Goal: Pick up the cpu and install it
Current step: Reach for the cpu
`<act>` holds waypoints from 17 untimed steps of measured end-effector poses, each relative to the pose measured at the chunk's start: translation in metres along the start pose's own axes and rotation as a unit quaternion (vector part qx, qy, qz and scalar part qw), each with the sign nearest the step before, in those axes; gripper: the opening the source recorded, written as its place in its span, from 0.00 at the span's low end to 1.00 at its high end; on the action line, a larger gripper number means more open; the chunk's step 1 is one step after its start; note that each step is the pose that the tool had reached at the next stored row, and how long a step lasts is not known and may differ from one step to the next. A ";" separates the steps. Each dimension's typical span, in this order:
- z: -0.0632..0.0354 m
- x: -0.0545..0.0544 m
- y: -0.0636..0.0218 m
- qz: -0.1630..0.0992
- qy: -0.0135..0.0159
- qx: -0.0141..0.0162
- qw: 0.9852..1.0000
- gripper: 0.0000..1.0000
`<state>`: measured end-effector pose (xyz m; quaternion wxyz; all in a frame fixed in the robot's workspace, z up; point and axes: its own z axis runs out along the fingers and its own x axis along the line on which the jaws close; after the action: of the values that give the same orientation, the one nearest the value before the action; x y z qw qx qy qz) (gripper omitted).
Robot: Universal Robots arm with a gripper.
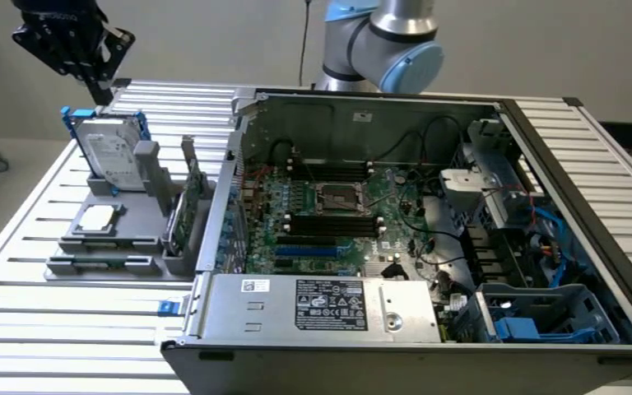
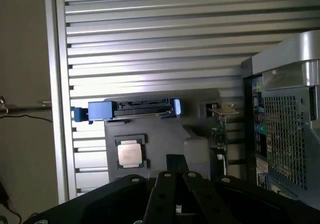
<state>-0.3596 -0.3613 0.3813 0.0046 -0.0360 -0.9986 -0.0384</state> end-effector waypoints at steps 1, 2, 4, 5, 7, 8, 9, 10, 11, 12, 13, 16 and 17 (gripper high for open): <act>0.0004 0.004 0.0001 0.000 0.000 0.000 1.000 0.11; 0.0009 0.009 0.0001 0.000 0.001 0.000 1.000 0.11; 0.0033 0.018 -0.0007 0.000 0.003 0.000 1.000 0.11; 0.0047 0.023 -0.0011 0.000 0.003 0.000 1.000 0.11; 0.0073 0.030 -0.0019 0.000 0.003 0.000 1.000 0.11; 0.0086 0.033 -0.0022 0.000 0.004 0.000 1.000 0.11; 0.0100 0.037 -0.0026 -0.001 0.004 0.000 1.000 0.11; 0.0113 0.040 -0.0029 -0.001 0.005 0.000 1.000 0.11; 0.0125 0.044 -0.0033 -0.001 0.005 0.000 1.000 0.11; 0.0136 0.049 -0.0037 -0.001 0.005 0.000 1.000 0.11; 0.0143 0.052 -0.0040 -0.001 0.006 0.000 1.000 0.11; 0.0145 0.052 -0.0040 -0.001 0.006 0.000 1.000 0.11; 0.0146 0.052 -0.0040 -0.001 0.006 0.001 1.000 0.11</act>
<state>-0.4122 -0.3605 0.3671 0.0110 -0.0349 -0.9986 -0.0381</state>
